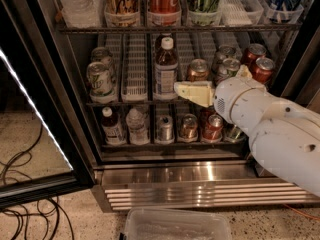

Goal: Pick blue plastic bottle from middle shelf of fridge

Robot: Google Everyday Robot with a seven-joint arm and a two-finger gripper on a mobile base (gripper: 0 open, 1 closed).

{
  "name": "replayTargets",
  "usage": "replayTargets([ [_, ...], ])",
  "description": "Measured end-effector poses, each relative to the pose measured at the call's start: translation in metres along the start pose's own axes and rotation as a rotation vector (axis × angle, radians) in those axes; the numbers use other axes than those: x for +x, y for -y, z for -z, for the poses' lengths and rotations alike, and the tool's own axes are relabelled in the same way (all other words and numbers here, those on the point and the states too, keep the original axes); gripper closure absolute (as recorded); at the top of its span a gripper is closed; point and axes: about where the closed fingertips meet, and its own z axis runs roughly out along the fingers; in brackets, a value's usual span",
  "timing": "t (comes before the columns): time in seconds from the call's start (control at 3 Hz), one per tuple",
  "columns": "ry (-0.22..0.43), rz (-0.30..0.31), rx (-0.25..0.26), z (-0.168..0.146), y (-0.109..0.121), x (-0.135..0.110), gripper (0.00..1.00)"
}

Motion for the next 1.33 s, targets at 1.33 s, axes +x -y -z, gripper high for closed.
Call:
replayTargets([
  [1.33, 0.059, 0.032, -0.104, -0.013, -0.075, 0.009, 0.00],
])
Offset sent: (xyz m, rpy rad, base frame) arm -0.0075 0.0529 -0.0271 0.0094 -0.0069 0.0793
